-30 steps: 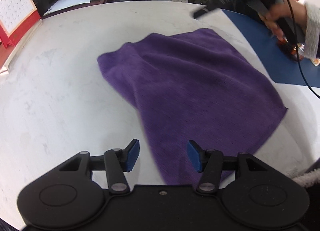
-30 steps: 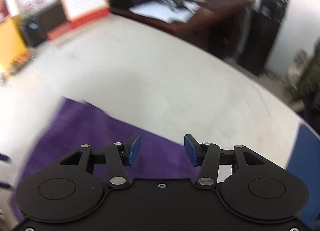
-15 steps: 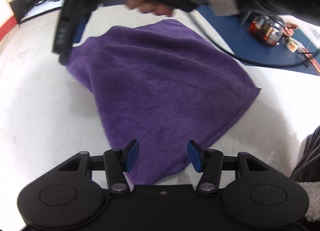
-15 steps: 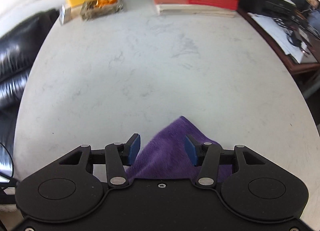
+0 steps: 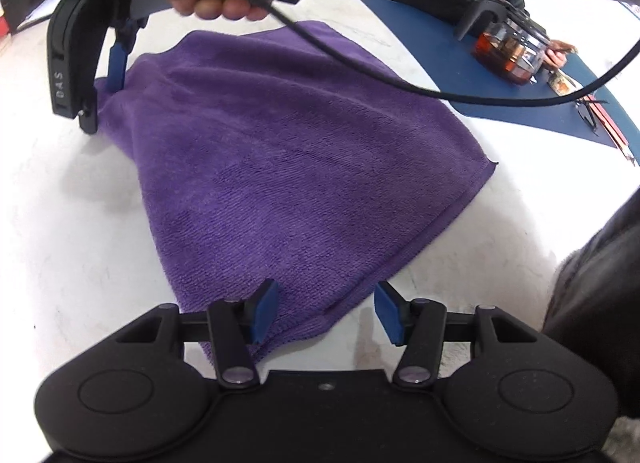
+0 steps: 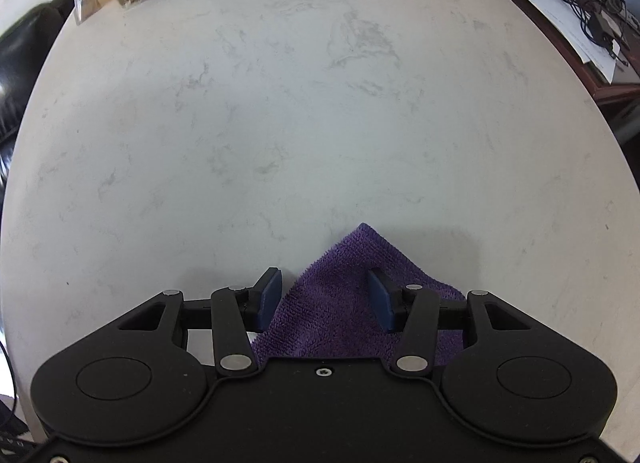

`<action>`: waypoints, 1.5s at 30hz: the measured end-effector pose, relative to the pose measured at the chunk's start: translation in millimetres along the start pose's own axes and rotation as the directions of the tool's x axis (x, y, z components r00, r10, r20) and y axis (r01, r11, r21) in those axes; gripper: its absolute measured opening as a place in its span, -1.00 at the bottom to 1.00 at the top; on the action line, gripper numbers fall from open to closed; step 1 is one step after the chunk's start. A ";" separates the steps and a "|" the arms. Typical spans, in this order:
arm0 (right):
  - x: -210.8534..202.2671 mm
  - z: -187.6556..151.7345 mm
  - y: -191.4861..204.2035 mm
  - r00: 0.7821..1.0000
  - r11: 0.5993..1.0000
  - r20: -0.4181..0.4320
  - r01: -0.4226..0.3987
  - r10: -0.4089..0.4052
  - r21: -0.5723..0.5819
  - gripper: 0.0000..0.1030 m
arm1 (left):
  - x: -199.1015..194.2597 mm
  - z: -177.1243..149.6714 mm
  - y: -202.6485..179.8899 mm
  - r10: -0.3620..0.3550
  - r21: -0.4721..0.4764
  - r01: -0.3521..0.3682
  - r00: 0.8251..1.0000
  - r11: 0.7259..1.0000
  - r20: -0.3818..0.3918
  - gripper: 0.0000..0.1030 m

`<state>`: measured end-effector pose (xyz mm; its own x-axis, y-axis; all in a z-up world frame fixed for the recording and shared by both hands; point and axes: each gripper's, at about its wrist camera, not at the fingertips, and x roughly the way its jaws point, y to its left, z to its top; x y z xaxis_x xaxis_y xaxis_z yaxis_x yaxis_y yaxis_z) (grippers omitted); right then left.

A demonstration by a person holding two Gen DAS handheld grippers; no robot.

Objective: Fold towel

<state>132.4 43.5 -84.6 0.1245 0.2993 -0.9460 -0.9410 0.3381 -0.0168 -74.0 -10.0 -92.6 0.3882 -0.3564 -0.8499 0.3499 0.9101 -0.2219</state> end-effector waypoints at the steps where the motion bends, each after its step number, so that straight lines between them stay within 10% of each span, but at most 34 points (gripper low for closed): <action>1: 0.0 0.5 1.2 1.000 1.000 -0.003 0.003 -0.003 -0.004 -0.12 | 1.0 -0.3 0.1 0.000 -0.003 0.000 1.000 1.000 0.000 -0.01; 4: -0.3 2.1 1.8 1.000 1.000 -0.009 -0.002 0.002 -0.012 -0.22 | 2.6 -0.9 1.0 0.000 -0.010 0.000 1.000 1.000 -0.001 0.00; 8: -1.9 1.6 0.5 1.000 0.999 0.005 0.029 -0.028 -0.025 -0.88 | 1.6 -2.3 3.6 -0.015 -0.018 0.016 1.000 1.000 0.010 0.10; 30: -32.3 5.5 -14.2 0.977 0.993 0.214 -0.038 0.013 0.112 -0.80 | -17.9 -3.2 9.3 -0.013 -0.024 0.013 0.999 1.000 0.029 0.16; 38: -145.1 -104.8 -20.5 0.964 0.979 0.260 0.000 -0.054 0.204 -0.28 | -32.9 28.7 22.9 -0.012 0.011 0.011 0.995 1.000 0.098 0.16; 45: -113.7 -233.5 -12.6 0.991 0.898 0.083 0.058 -0.105 0.437 -0.28 | 4.1 51.3 29.0 -0.011 0.080 0.013 1.000 0.997 -0.026 0.16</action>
<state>56.5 -203.1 -52.4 0.2482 0.3355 -0.9087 -0.7000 0.7106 0.0711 -18.5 4.1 -78.0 0.3620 -0.3608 -0.8595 0.4223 0.8855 -0.1938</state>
